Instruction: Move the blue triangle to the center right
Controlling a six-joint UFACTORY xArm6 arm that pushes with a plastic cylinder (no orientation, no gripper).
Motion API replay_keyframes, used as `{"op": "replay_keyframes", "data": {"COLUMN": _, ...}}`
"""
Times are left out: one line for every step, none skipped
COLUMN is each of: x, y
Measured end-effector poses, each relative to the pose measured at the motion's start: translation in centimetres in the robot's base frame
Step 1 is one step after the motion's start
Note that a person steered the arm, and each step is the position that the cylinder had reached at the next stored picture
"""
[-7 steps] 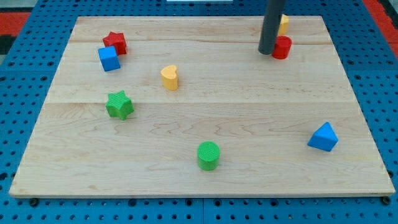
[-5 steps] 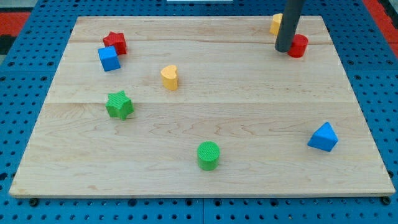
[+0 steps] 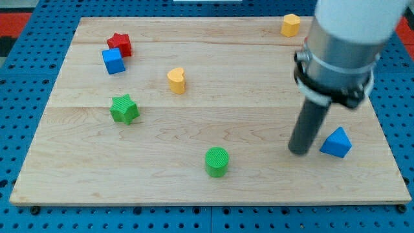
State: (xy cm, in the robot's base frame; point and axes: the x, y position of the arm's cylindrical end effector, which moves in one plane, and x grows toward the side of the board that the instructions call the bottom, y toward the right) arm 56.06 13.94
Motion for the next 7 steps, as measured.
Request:
{"op": "replay_keyframes", "data": {"x": 2.2, "y": 5.2}}
{"op": "replay_keyframes", "data": {"x": 0.8, "y": 6.7}}
{"op": "replay_keyframes", "data": {"x": -0.7, "y": 6.9}}
{"op": "replay_keyframes", "data": {"x": -2.7, "y": 9.5}}
{"op": "replay_keyframes", "data": {"x": -3.7, "y": 6.9}}
{"op": "replay_keyframes", "data": {"x": -3.9, "y": 2.4}}
{"op": "replay_keyframes", "data": {"x": -7.9, "y": 3.0}}
